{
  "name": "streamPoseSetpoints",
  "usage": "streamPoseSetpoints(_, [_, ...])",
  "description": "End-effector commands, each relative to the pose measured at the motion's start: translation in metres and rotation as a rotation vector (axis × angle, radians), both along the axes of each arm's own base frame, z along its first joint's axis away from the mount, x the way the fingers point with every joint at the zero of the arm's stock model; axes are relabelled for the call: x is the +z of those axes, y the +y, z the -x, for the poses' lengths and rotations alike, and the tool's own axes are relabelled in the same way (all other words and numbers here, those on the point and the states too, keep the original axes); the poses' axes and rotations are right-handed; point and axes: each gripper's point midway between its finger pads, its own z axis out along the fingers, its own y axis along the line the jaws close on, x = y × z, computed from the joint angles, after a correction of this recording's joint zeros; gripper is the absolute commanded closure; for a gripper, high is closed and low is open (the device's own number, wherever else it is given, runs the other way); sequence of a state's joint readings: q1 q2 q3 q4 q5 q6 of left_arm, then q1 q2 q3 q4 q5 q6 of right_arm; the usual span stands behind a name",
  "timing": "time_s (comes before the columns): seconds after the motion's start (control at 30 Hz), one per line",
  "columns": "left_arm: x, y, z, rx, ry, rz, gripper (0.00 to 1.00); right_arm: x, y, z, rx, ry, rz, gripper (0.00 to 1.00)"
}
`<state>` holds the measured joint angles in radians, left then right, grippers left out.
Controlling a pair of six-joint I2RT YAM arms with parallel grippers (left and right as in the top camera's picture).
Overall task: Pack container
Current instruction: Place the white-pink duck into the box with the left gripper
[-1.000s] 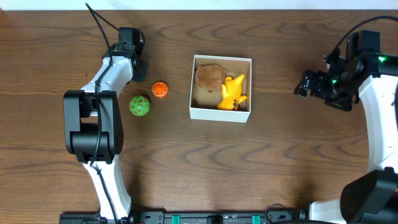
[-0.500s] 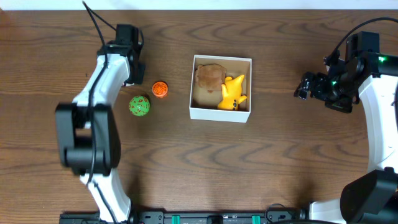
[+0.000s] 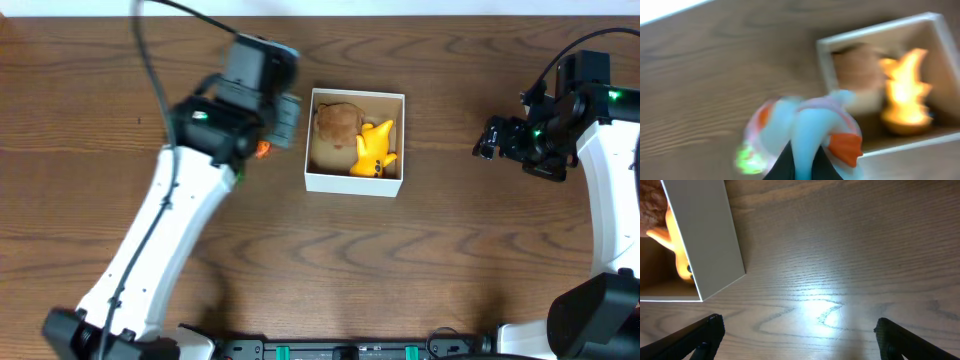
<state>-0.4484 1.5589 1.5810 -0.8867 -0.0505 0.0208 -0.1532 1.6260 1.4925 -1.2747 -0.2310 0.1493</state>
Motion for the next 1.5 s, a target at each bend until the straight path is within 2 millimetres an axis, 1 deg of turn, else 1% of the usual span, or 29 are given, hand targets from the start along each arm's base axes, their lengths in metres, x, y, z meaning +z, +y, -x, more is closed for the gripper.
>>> streamPoseSetpoints(0.0, [-0.018,-0.045,0.013,-0.072,0.064,0.063,0.94,-0.001,-0.001,0.001,0.004,0.004,0.003,0.01])
streamPoseSetpoints(0.07, [-0.026,-0.064,0.016,-0.114,0.07,0.057,0.94,-0.001,-0.001,0.001,0.005,0.004,0.003,0.01])
streamPoseSetpoints(0.13, [-0.038,-0.077,0.018,-0.139,0.086,0.037,0.94,-0.001,-0.001,0.001,0.004,0.004,0.003,0.01])
streamPoseSetpoints(0.27, [-0.072,-0.086,0.016,-0.139,0.152,-0.016,0.94,-0.001,-0.001,0.001,0.005,0.004,0.003,0.01])
streamPoseSetpoints(0.47, [-0.128,-0.089,0.012,-0.134,0.265,-0.089,0.94,-0.001,-0.001,0.001,0.005,0.003,0.003,0.01])
streamPoseSetpoints(0.53, [-0.144,-0.084,0.009,-0.118,0.284,-0.134,0.94,-0.001,-0.001,0.0,0.005,0.003,0.003,0.01])
streamPoseSetpoints(0.63, [-0.163,-0.076,0.006,-0.076,0.302,-0.187,0.94,-0.001,-0.001,0.0,0.004,0.003,0.004,0.01])
streamPoseSetpoints(0.7, [-0.175,-0.076,0.006,-0.074,0.324,-0.204,0.93,-0.001,-0.001,0.0,0.004,0.003,0.004,0.01])
streamPoseSetpoints(0.8, [-0.188,-0.074,0.008,-0.071,0.354,-0.222,0.85,-0.001,-0.001,0.0,0.005,0.002,0.004,0.01])
streamPoseSetpoints(0.87, [-0.197,-0.074,0.01,-0.069,0.372,-0.233,0.71,-0.001,-0.001,0.0,0.005,0.002,0.004,0.01])
streamPoseSetpoints(0.9, [-0.199,-0.074,0.011,-0.071,0.378,-0.233,0.62,-0.001,-0.001,0.0,0.005,0.002,0.004,0.01])
streamPoseSetpoints(0.93, [-0.201,-0.076,0.012,-0.075,0.385,-0.231,0.56,-0.001,-0.001,0.0,0.005,0.003,0.003,0.01])
streamPoseSetpoints(1.0, [-0.201,-0.079,0.012,-0.081,0.381,-0.228,0.44,-0.001,-0.001,0.001,0.005,0.003,0.003,0.01])
streamPoseSetpoints(1.07, [-0.194,-0.083,0.011,-0.088,0.367,-0.219,0.38,-0.001,-0.001,0.001,0.004,0.004,0.003,0.01])
streamPoseSetpoints(1.13, [-0.183,-0.089,0.011,-0.098,0.349,-0.209,0.31,-0.001,-0.001,0.001,0.004,0.004,0.002,0.01])
streamPoseSetpoints(1.33, [-0.134,-0.108,0.007,-0.122,0.253,-0.144,0.25,-0.001,0.0,0.001,0.006,0.004,-0.005,0.01])
streamPoseSetpoints(1.47, [-0.098,-0.115,0.003,-0.11,0.185,-0.083,0.23,-0.001,0.0,0.001,0.006,0.004,-0.005,0.01])
